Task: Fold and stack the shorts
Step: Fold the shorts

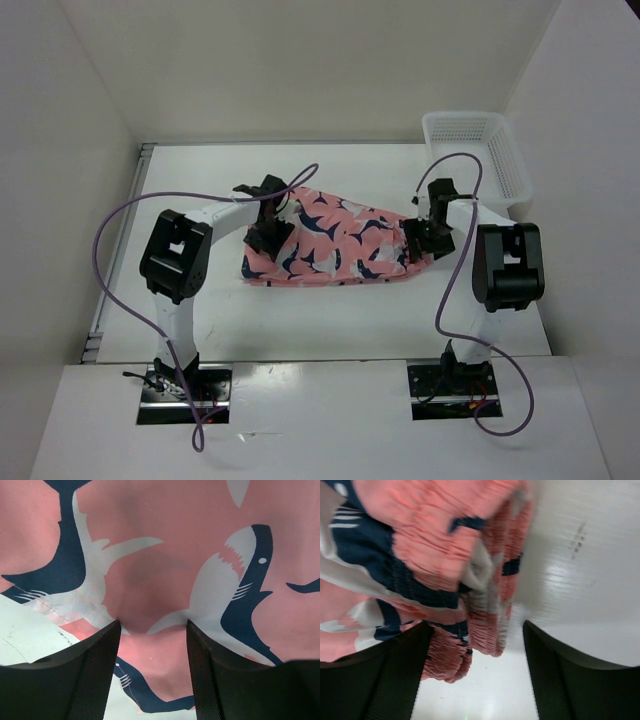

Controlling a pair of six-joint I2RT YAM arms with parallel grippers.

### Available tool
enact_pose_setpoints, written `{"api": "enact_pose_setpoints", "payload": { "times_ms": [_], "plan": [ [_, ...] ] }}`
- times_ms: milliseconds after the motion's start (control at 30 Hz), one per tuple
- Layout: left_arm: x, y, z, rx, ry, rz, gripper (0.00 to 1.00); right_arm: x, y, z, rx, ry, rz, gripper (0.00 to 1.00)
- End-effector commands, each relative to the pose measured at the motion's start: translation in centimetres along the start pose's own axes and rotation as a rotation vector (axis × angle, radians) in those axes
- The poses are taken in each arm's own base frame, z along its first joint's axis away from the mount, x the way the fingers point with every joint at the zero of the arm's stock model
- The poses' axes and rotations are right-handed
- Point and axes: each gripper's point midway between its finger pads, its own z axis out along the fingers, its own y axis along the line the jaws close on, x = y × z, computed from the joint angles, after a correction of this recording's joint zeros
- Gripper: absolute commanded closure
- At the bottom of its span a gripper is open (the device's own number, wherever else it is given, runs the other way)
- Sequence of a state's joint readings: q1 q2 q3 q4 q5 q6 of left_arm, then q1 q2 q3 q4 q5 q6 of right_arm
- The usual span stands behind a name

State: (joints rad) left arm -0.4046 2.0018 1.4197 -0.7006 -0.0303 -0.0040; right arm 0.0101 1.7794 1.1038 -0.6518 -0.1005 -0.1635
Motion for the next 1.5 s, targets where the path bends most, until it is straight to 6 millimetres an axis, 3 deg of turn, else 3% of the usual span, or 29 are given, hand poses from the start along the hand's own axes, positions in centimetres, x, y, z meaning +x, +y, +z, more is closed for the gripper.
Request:
{"api": "enact_pose_setpoints", "payload": {
  "times_ms": [0, 67, 100, 133, 200, 233, 333, 367, 500, 633, 767, 867, 900, 933, 1000, 1033, 1067, 1100, 1233, 1300, 1367, 1400, 1467],
  "plan": [
    [-0.6, 1.3, 1.1, -0.059, -0.024, -0.004, 0.37, 0.6, 2.1, 1.5, -0.051, 0.057, -0.062, 0.26],
    [-0.5, 2.4, 1.4, -0.077, -0.021, -0.026, 0.37, 0.8, 2.6, 1.9, -0.057, 0.078, -0.078, 0.38],
    [-0.5, 3.0, 1.4, -0.091, -0.02, -0.035, 0.37, 1.1, 3.1, 2.3, -0.089, 0.093, -0.074, 0.57],
    [0.0, 3.7, 1.6, -0.095, -0.01, -0.054, 0.37, 1.3, 3.4, 2.3, -0.105, 0.1, -0.072, 0.65],
    [0.6, 4.6, 2.1, -0.107, 0.005, -0.072, 0.37, 1.3, 4.0, 2.4, -0.136, 0.108, -0.057, 0.76],
    [0.8, 5.2, 2.0, -0.111, 0.006, -0.09, 0.37, 0.7, 4.3, 2.2, -0.15, 0.095, -0.058, 0.87],
    [1.7, 7.4, 2.3, -0.152, 0.016, -0.134, 0.37, -1.6, 5.1, 1.1, -0.191, 0.031, -0.042, 1.0],
    [2.0, 8.4, 2.2, -0.178, 0.021, -0.149, 0.37, -3.6, 5.4, 0.6, -0.189, -0.021, -0.046, 1.0],
    [1.3, 11.9, 0.9, -0.228, -0.002, -0.222, 0.37, -8.3, 6.8, -2.0, -0.234, -0.149, -0.058, 1.0],
    [-2.0, 13.2, -3.4, -0.272, -0.1, -0.23, 0.36, -8.8, 7.6, -2.3, -0.264, -0.167, -0.062, 1.0],
    [-6.2, 10.7, -7.1, -0.195, -0.194, -0.183, 0.31, -9.5, 10.3, -3.4, -0.31, -0.209, -0.124, 1.0],
    [-11.7, 6.2, -8.7, -0.105, -0.319, -0.091, 0.23, -9.5, 11.7, -3.5, -0.343, -0.213, -0.15, 1.0],
    [-13.1, 4.3, -8.5, -0.09, -0.334, -0.051, 0.23, -9.9, 11.7, -3.8, -0.343, -0.225, -0.153, 1.0],
    [-15.0, 3.6, -7.7, -0.085, -0.35, -0.035, 0.23, -10.2, 11.6, -4.0, -0.333, -0.234, -0.154, 1.0],
    [-16.2, 2.1, -6.3, -0.057, -0.348, -0.009, 0.23, -11.3, 11.1, -4.6, -0.303, -0.262, -0.19, 1.0],
    [-16.6, 0.8, -4.1, -0.025, -0.328, 0.011, 0.23, -11.5, 11.0, -5.2, -0.293, -0.273, -0.192, 1.0],
    [-17.9, 0.7, -4.4, -0.016, -0.36, 0.013, 0.23, -11.9, 11.0, -5.5, -0.291, -0.285, -0.206, 1.0],
    [-18.2, -0.2, -2.9, -0.008, -0.343, 0.028, 0.23, -12.1, 10.9, -5.8, -0.289, -0.29, -0.217, 1.0],
    [-19.8, -2.8, -0.8, 0.009, -0.35, 0.071, 0.23, -12.4, 11.2, -7.2, -0.297, -0.323, -0.225, 1.0],
    [-19.4, -3.4, 0.9, 0.015, -0.32, 0.081, 0.23, -12.5, 11.2, -7.5, -0.295, -0.334, -0.236, 1.0],
    [-20.2, -4.1, 1.2, 0.018, -0.335, 0.091, 0.23, -12.5, 11.2, -7.5, -0.295, -0.334, -0.236, 1.0],
    [-20.1, -4.1, 2.5, 0.019, -0.32, 0.091, 0.23, -12.5, 11.3, -7.5, -0.302, -0.335, -0.246, 1.0],
    [-21.7, -4.1, 2.3, 0.018, -0.361, 0.091, 0.23, -12.4, 11.3, -7.9, -0.302, -0.337, -0.247, 1.0]
  ]
}}
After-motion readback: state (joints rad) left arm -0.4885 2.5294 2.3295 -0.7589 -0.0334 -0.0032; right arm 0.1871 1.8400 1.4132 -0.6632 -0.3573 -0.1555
